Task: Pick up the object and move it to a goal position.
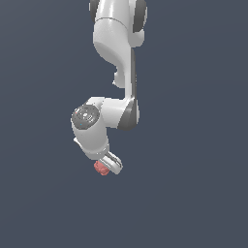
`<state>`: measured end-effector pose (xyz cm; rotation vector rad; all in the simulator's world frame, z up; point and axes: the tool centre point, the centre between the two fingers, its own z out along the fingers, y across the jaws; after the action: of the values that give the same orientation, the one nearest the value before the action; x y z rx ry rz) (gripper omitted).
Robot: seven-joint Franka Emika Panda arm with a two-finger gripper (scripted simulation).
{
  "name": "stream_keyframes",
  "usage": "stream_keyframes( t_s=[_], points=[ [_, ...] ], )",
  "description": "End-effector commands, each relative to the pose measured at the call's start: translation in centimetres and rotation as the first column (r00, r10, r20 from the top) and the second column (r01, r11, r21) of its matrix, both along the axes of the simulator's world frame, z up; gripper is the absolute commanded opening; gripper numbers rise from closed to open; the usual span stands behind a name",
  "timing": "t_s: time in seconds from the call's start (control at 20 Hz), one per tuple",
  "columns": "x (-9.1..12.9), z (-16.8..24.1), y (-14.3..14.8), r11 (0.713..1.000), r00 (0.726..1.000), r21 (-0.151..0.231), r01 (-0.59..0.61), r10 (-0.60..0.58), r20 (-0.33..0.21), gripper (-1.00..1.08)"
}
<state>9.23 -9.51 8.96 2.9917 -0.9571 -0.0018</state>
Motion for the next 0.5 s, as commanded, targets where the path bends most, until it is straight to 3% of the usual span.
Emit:
stream_keyframes(
  t_s=[0.0,0.45],
  points=[
    [0.0,-0.1,0.0,1.0,1.0,0.0,0.0,0.0,0.0,1.0],
    [-0.1,-4.3,0.0,1.0,1.0,0.0,0.004,-0.004,0.001,1.0]
  ],
)
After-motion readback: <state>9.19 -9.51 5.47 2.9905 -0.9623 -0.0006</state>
